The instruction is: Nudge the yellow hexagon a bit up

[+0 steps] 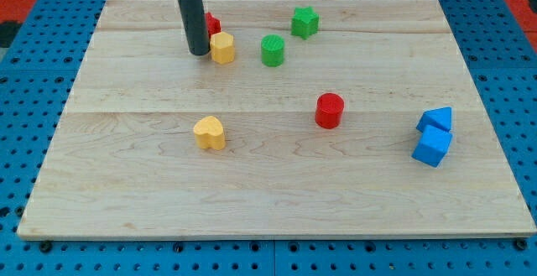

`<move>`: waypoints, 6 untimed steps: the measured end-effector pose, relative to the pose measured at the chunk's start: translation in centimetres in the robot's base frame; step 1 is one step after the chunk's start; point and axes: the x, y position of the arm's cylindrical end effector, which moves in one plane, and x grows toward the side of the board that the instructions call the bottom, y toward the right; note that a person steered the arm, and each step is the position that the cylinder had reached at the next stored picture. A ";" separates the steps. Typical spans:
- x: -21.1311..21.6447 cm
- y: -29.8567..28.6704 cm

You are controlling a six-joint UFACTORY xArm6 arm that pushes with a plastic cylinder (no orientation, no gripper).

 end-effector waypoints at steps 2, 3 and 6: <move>-4.1 -0.4; -3.8 -3.3; 2.9 2.3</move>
